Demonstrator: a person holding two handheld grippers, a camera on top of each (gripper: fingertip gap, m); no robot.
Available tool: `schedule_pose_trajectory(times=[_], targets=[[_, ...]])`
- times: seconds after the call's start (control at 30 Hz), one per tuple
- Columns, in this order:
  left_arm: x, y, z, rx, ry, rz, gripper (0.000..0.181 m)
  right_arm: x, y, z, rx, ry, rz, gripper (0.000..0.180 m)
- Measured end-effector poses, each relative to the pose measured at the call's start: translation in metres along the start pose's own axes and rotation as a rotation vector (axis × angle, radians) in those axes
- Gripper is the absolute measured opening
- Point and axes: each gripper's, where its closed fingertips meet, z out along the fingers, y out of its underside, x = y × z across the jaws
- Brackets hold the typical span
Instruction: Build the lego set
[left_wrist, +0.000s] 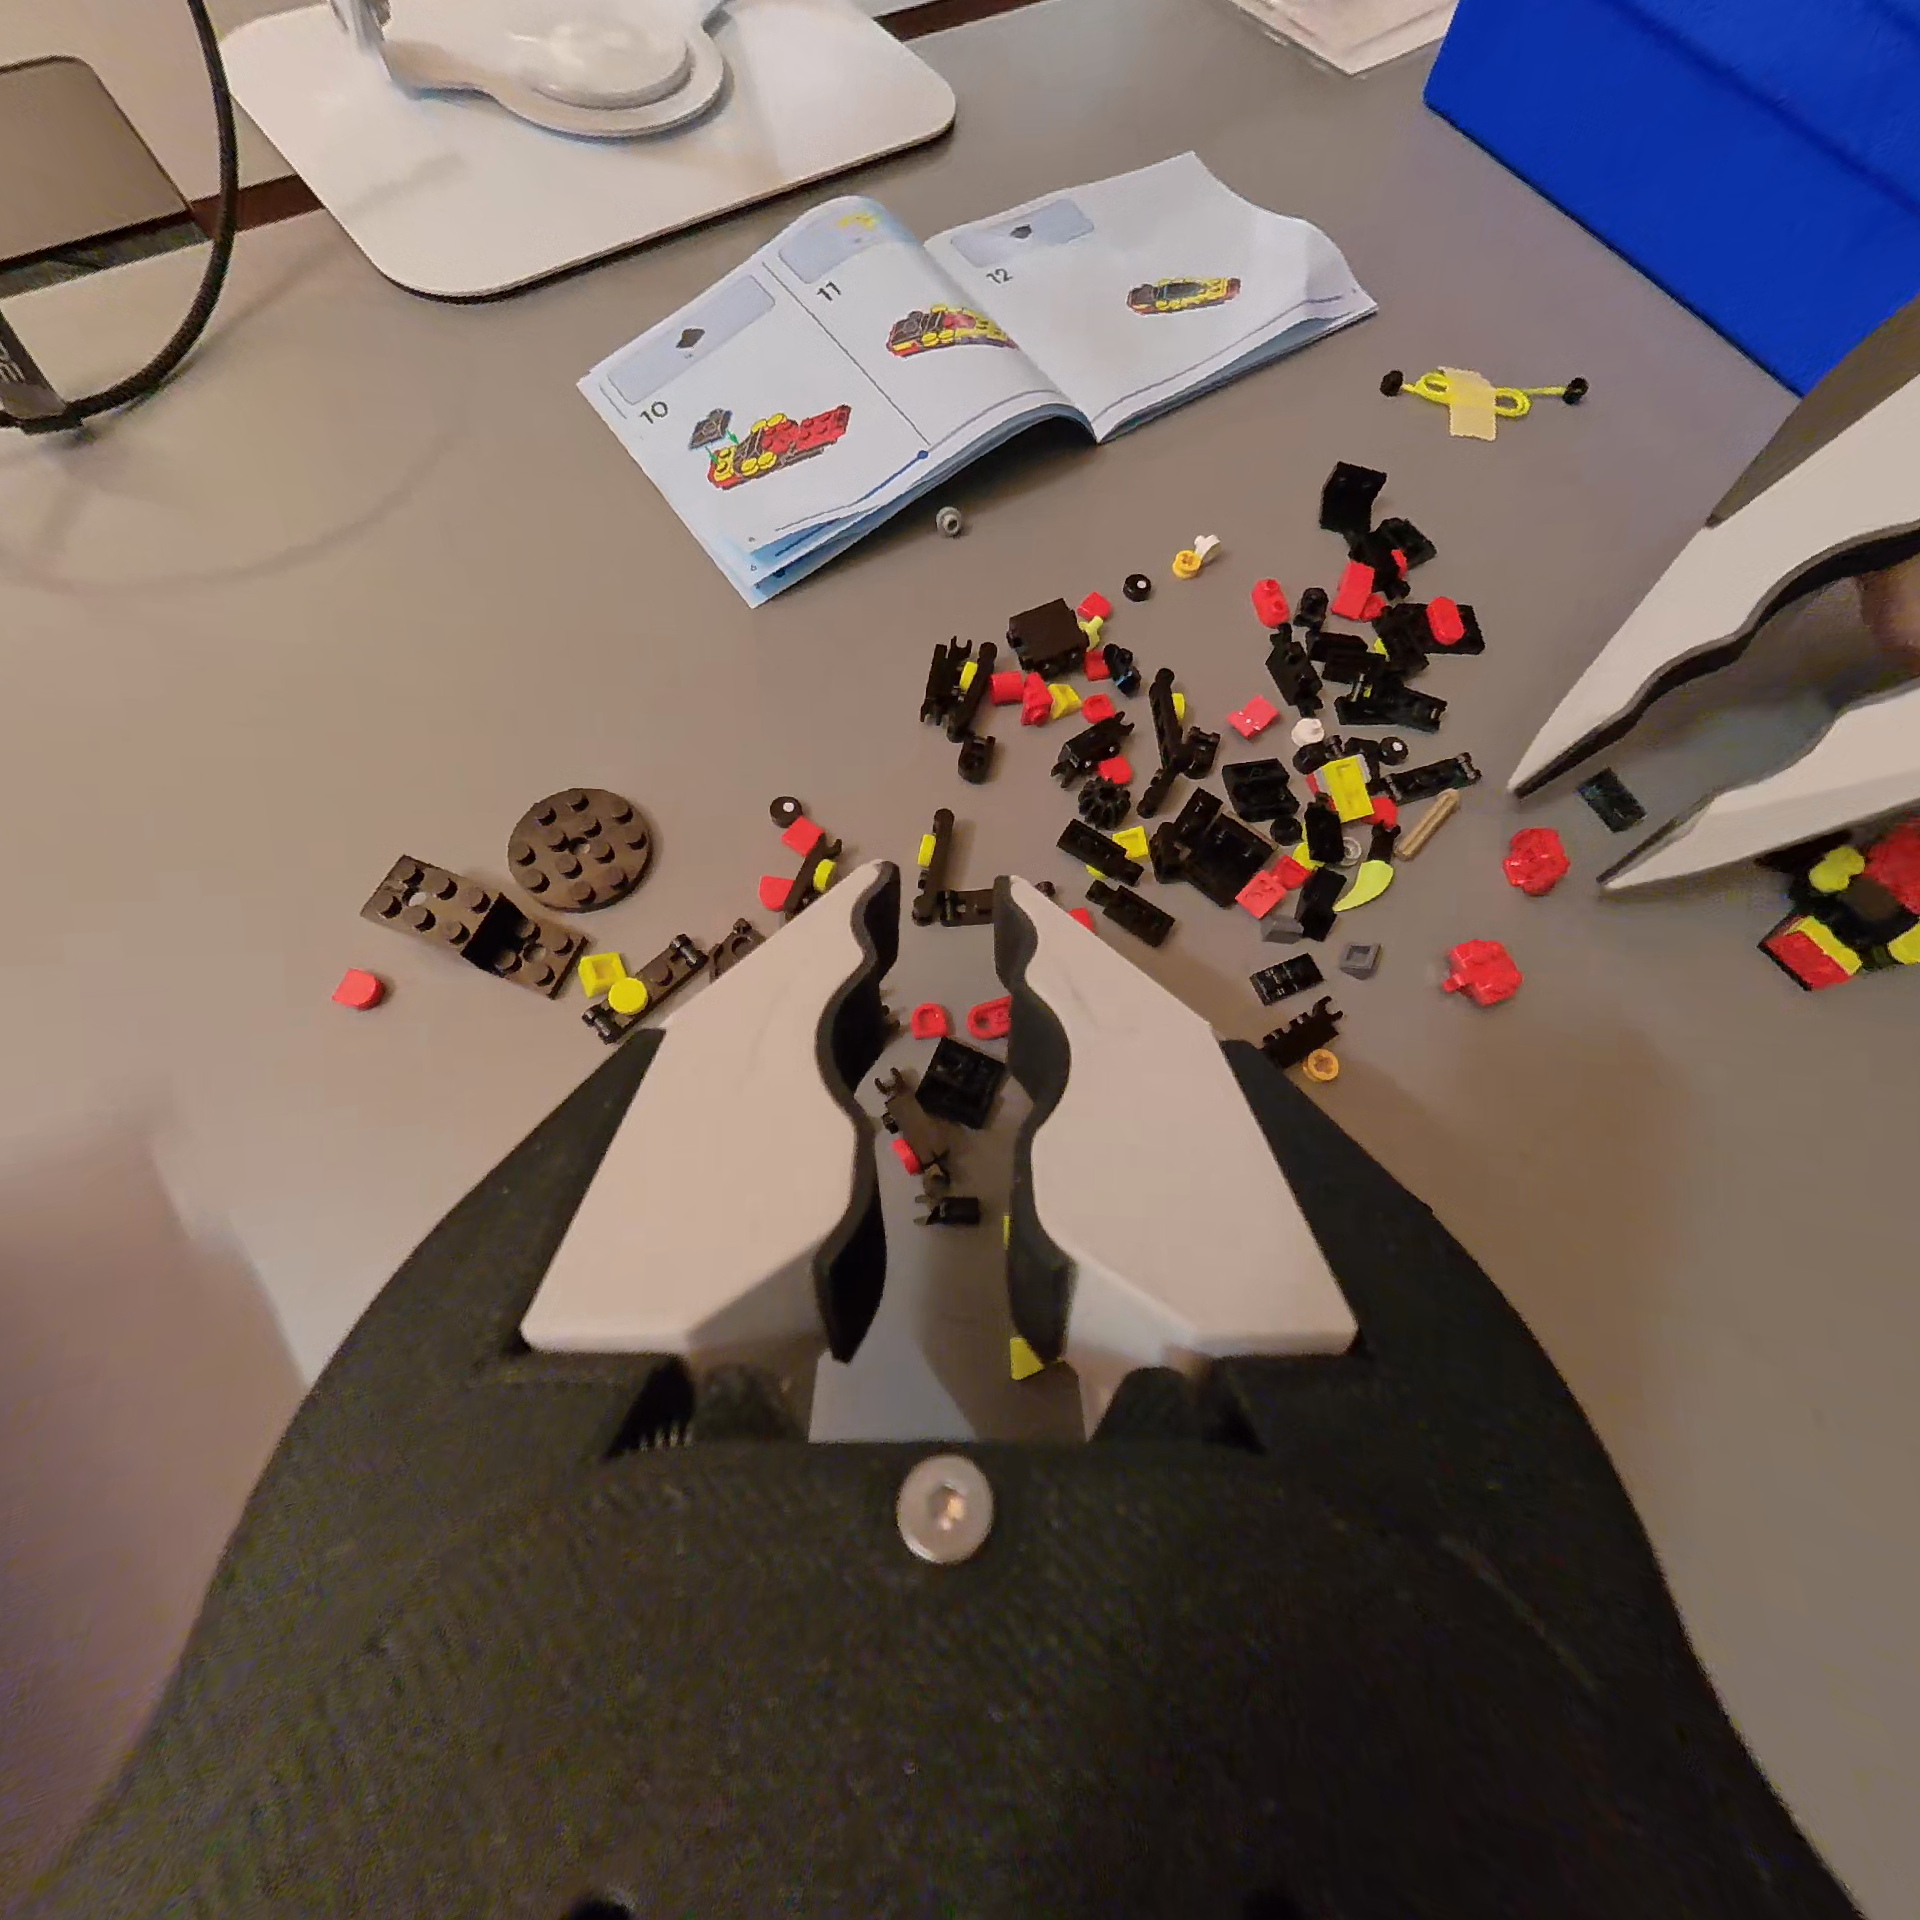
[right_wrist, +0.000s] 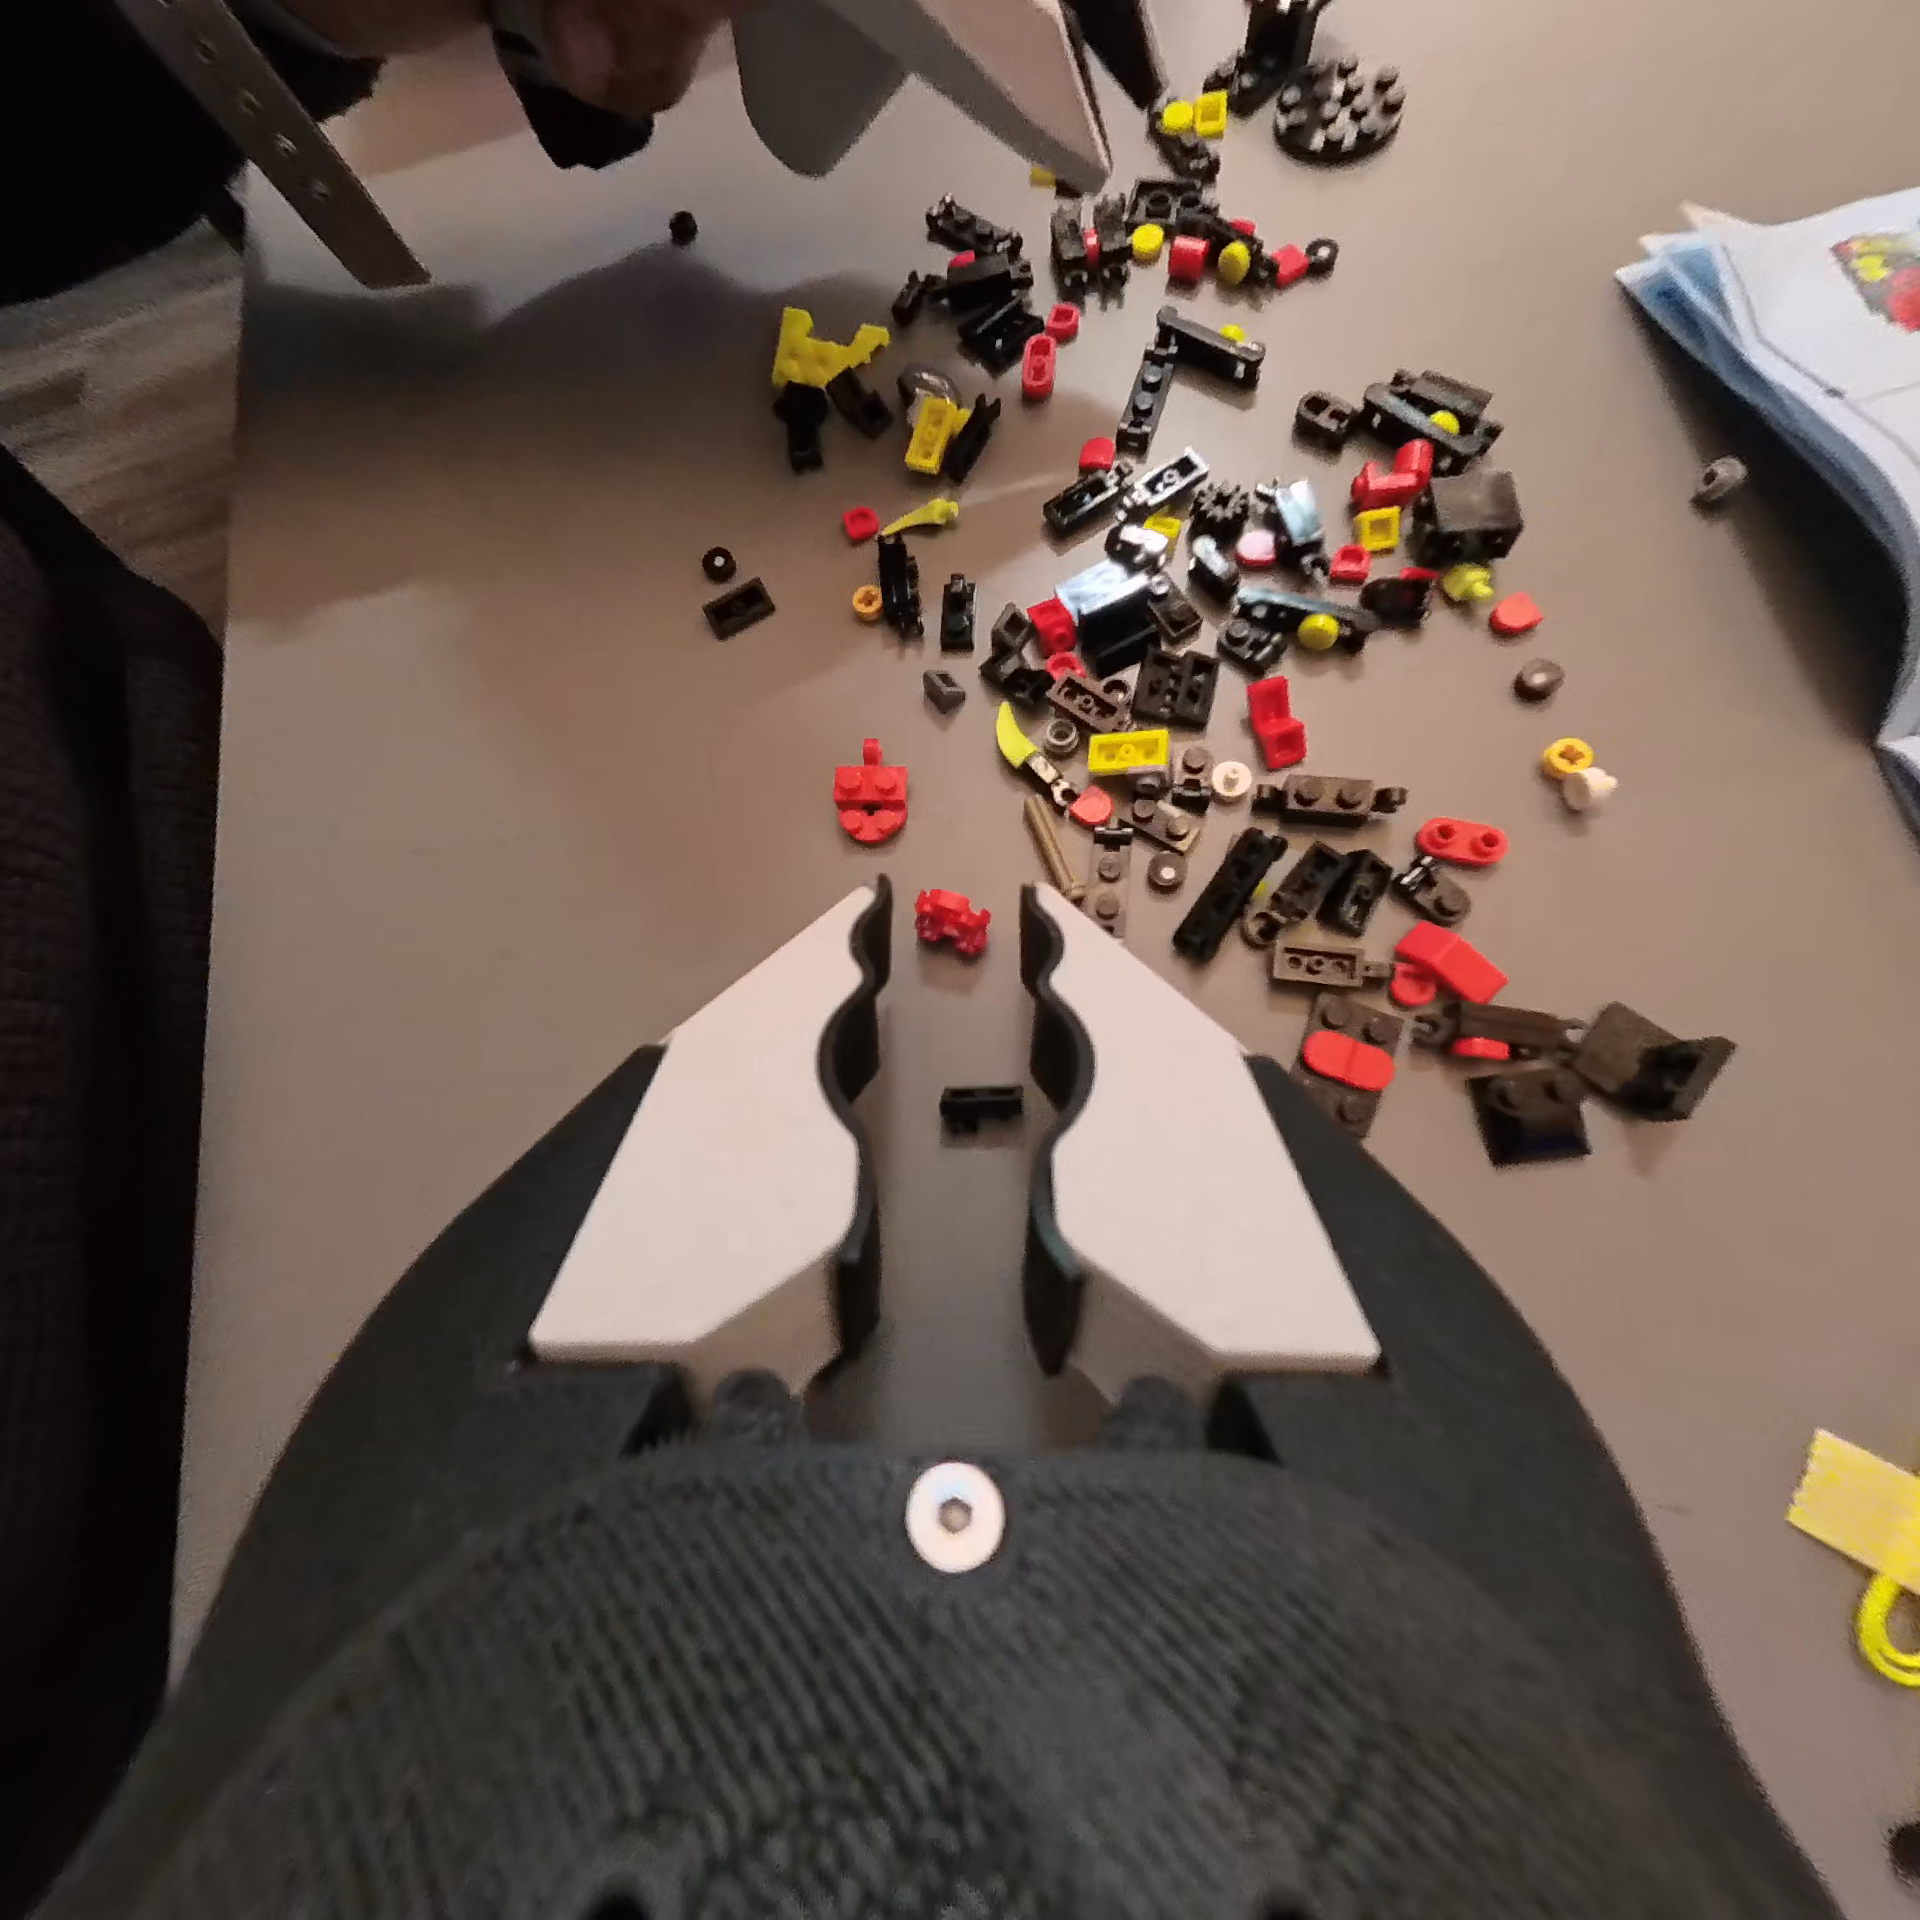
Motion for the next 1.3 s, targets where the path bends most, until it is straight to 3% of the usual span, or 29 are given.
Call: schedule_pose_trajectory(times=[0.3,0.6,0.9,1.1,1.3], targets=[[0.003,0.0,0.001,-0.002,0.008,0.005,0.015,-0.001,-0.001,0.006,0.012,-0.008,-0.011,0.009],[0.007,-0.001,0.003,-0.006,0.012,0.022,0.016,0.01,0.005,0.014,-0.022,0.021,0.164,0.001],[0.008,0.0,0.003,-0.009,0.011,0.025,0.016,0.025,-0.014,-0.02,0.113,0.077,0.141,0.012],[0.008,0.0,0.003,-0.011,0.011,0.025,0.016,0.007,0.009,-0.021,0.001,0.01,0.041,0.025],[0.007,0.002,0.004,-0.019,0.012,0.025,0.017,0.004,0.023,-0.008,-0.098,0.026,-0.024,0.024]])
